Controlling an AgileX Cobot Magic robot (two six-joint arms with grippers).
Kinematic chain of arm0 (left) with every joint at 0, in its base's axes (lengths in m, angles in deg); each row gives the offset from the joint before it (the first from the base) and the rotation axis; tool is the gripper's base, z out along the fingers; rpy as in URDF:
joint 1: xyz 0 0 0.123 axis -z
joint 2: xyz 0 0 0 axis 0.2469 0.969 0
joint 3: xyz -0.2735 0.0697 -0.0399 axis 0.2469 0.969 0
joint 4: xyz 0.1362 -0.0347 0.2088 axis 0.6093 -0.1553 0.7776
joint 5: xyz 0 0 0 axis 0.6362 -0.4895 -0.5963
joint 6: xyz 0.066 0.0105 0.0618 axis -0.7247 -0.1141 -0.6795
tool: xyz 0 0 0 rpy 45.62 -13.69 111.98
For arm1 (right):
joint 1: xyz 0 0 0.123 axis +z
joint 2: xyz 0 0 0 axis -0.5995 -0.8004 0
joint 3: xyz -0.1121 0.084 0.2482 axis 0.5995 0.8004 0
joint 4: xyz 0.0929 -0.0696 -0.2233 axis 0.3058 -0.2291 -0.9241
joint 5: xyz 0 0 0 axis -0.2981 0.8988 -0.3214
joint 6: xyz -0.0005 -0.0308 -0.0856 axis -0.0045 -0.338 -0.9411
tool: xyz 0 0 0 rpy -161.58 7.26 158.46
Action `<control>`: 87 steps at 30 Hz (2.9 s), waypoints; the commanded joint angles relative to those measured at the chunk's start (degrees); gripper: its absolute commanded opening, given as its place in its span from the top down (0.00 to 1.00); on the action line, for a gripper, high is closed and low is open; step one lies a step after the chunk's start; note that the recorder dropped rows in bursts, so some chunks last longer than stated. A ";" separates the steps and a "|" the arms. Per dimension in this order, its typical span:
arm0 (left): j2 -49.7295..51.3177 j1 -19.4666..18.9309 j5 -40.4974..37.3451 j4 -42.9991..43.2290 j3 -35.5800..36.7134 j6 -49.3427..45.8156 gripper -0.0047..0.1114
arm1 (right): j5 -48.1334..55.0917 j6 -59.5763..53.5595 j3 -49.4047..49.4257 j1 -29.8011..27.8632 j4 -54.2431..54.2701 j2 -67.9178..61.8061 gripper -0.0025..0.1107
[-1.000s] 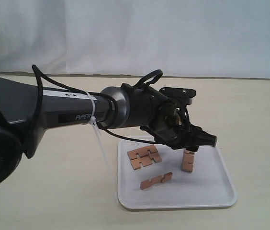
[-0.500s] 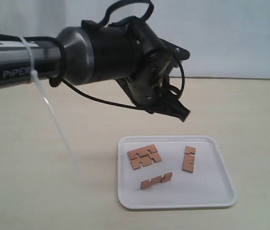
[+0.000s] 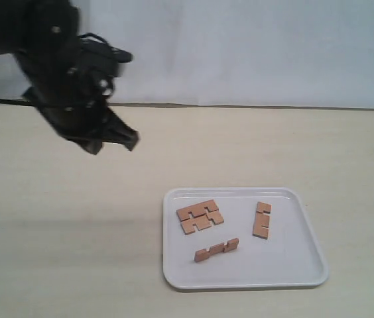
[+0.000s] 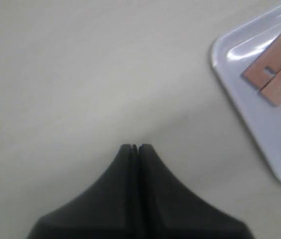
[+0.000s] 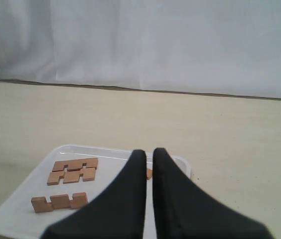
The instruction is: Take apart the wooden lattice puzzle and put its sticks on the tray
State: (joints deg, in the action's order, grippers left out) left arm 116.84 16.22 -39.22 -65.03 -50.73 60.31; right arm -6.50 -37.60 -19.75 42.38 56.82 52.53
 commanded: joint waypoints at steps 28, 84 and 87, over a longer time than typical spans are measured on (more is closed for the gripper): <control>-72.48 -39.13 51.51 -11.72 56.35 -9.06 0.96 | -0.38 -0.26 -0.02 -0.04 -0.05 0.24 0.94; -101.00 -30.75 46.63 -18.07 80.93 -4.88 0.96 | -0.27 -0.26 -0.02 -0.04 -0.05 0.24 0.94; -101.00 -30.75 45.53 -18.07 80.93 -4.06 0.96 | -0.27 -0.26 -0.02 -0.04 -0.05 0.24 0.94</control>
State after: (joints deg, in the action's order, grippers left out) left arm 15.97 -14.90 7.22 -82.97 30.07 55.01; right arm -6.50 -37.60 -19.75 42.38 56.82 52.53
